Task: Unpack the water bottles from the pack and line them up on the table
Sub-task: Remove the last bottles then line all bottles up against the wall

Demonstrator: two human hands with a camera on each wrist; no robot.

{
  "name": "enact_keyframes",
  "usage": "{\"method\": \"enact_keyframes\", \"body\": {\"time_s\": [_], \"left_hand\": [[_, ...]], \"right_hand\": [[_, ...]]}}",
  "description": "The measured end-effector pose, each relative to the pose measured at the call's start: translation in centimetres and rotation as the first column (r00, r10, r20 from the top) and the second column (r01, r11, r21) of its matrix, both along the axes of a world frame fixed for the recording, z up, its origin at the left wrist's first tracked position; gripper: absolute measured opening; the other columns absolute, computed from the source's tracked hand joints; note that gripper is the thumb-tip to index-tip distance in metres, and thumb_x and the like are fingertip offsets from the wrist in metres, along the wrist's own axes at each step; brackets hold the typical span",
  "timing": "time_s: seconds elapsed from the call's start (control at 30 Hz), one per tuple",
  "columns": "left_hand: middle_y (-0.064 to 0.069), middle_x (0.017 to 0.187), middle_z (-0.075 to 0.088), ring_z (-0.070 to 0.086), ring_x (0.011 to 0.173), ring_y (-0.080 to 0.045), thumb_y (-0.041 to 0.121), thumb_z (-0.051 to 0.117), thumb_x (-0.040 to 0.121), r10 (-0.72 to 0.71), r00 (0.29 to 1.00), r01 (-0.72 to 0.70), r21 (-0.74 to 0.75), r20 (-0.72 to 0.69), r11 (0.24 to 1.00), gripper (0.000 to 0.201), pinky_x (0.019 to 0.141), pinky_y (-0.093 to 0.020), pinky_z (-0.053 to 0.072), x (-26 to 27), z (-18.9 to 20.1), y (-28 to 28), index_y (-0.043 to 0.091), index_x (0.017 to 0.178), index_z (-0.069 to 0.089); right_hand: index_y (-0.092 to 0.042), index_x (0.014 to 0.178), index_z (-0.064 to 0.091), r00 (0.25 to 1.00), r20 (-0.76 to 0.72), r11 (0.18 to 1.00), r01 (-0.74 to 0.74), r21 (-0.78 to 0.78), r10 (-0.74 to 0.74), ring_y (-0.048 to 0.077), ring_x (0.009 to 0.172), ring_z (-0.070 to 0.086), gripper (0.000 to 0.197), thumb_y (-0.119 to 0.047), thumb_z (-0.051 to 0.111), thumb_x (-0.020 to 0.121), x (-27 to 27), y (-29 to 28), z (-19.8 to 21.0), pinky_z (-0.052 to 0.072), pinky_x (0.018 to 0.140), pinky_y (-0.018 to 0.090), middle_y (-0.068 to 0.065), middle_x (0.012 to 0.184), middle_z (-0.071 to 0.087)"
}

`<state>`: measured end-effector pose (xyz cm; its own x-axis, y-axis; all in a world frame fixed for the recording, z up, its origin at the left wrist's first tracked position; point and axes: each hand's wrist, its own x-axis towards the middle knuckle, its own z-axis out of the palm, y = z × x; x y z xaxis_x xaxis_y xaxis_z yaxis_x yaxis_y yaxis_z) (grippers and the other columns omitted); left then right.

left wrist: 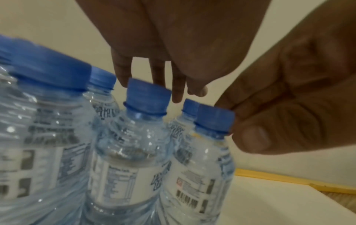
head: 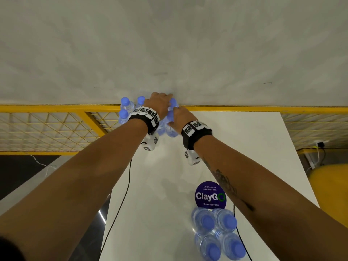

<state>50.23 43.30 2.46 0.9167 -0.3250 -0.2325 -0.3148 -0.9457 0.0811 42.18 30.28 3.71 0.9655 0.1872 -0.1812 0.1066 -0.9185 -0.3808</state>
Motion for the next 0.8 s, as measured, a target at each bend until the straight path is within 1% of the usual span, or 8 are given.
{"method": "enact_keyframes", "body": {"time_s": [0.07,0.17,0.23,0.3,0.37,0.43,0.67,0.8], "left_hand": [[-0.003,0.15,0.045,0.036,0.138,-0.033,0.029,0.045,0.103,0.032,0.996,-0.024,-0.091,0.089,0.996,0.051,0.102,-0.055,0.045,-1.9,0.8,0.4,0.024,0.152,0.035],[-0.004,0.14,0.055,0.045,0.128,-0.033,0.031,0.045,0.1,0.015,0.973,0.053,-0.287,0.229,0.956,0.039,0.102,-0.052,0.044,-6.2,1.6,0.7,0.022,0.137,0.056],[-0.005,0.133,0.061,0.051,0.121,-0.033,0.041,0.042,0.096,-0.03,0.973,0.127,-0.427,0.227,0.895,0.044,0.102,-0.05,0.044,-10.0,2.0,0.3,0.02,0.129,0.062],[-0.004,0.126,0.066,0.056,0.118,-0.032,0.04,0.052,0.096,-0.091,0.975,0.185,-0.512,0.205,0.839,0.04,0.102,-0.046,0.046,-14.5,1.9,-0.4,0.018,0.126,0.066],[-0.003,0.119,0.07,0.061,0.115,-0.028,0.027,0.064,0.096,-0.155,0.973,0.224,-0.547,0.17,0.806,0.029,0.1,-0.043,0.049,-18.9,1.6,-1.4,0.016,0.122,0.069],[-0.002,0.115,0.07,0.064,0.111,-0.025,0.022,0.066,0.095,-0.206,0.973,0.23,-0.568,0.107,0.79,0.024,0.098,-0.042,0.051,-23.0,1.4,-2.4,0.015,0.118,0.07],[-0.001,0.11,0.069,0.066,0.102,-0.023,0.026,0.063,0.086,-0.359,0.927,0.245,-0.552,-0.107,0.797,0.027,0.091,-0.042,0.053,-33.0,1.1,-4.6,0.019,0.112,0.071],[-0.001,0.114,0.069,0.065,0.105,-0.022,0.027,0.061,0.079,-0.362,0.915,0.215,-0.545,-0.178,0.811,0.039,0.093,-0.036,0.052,-36.4,1.1,-5.4,0.021,0.116,0.073]], "right_hand": [[-0.008,0.131,0.05,1.0,0.0,0.999,0.028,0.02,-0.028,0.033,0.113,0.059,0.052,-0.031,0.067,0.087,-1.7,-1.0,1.1,0.049,0.089,0.038,0.015,0.124,0.059],[-0.007,0.131,0.051,1.0,-0.009,0.999,0.016,0.047,-0.016,0.032,0.117,0.055,0.049,-0.033,0.062,0.09,-5.8,-2.8,3.0,0.046,0.096,0.04,0.015,0.128,0.056],[-0.01,0.131,0.051,0.999,-0.033,0.999,-0.01,0.049,0.011,0.029,0.118,0.054,0.051,-0.036,0.064,0.089,-9.1,-4.3,4.0,0.045,0.099,0.039,0.012,0.128,0.057],[-0.013,0.127,0.055,0.998,-0.057,0.998,-0.03,0.064,0.034,0.026,0.114,0.057,0.048,-0.037,0.066,0.087,-12.6,-5.7,4.8,0.047,0.096,0.037,0.009,0.123,0.059],[-0.013,0.122,0.06,0.995,-0.085,0.998,-0.043,0.053,0.047,0.023,0.109,0.059,0.042,-0.038,0.066,0.088,-16.4,-6.7,5.5,0.049,0.092,0.035,0.007,0.119,0.061],[-0.016,0.114,0.064,0.993,-0.107,0.998,-0.054,0.036,0.057,0.022,0.105,0.06,0.035,-0.038,0.065,0.088,-20.3,-7.4,5.9,0.049,0.089,0.034,0.005,0.115,0.061],[-0.014,0.093,0.07,0.973,-0.204,0.992,-0.12,-0.034,0.11,0.025,0.089,0.065,0.023,-0.032,0.058,0.086,-30.9,-8.1,5.7,0.054,0.076,0.037,0.007,0.097,0.066],[-0.014,0.108,0.068,0.966,-0.236,0.993,-0.117,-0.02,0.109,0.026,0.102,0.063,0.026,-0.028,0.054,0.091,-34.7,-8.3,5.2,0.052,0.086,0.037,0.009,0.109,0.067]]}}
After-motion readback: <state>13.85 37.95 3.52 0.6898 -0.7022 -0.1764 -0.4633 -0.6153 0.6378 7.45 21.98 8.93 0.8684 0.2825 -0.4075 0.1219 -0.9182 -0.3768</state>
